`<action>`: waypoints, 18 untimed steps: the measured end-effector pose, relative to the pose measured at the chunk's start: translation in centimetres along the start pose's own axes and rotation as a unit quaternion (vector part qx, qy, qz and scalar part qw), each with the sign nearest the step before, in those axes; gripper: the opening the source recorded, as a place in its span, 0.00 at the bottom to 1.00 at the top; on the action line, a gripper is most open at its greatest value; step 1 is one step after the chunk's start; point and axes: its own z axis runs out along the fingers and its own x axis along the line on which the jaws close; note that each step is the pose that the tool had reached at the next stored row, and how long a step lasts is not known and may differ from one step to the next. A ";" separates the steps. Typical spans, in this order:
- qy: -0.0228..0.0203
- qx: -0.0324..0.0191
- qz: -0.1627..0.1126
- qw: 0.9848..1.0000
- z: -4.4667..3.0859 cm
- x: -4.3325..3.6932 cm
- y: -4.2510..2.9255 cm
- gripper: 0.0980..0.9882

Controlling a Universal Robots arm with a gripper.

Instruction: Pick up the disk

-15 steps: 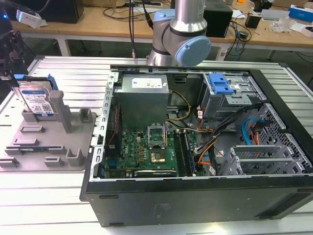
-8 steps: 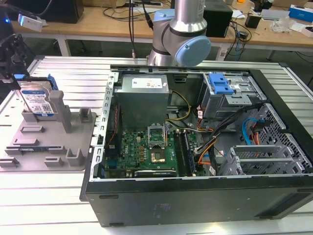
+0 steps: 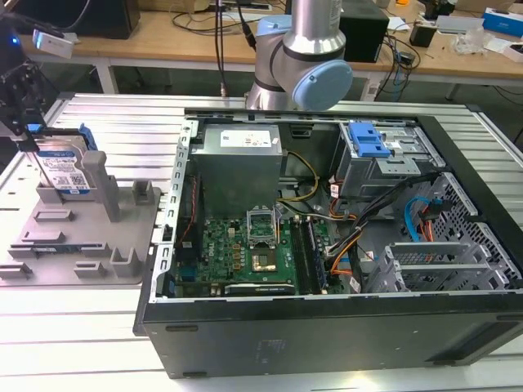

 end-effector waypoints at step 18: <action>-0.002 0.000 0.002 1.000 0.76 -0.04 0.01 0.41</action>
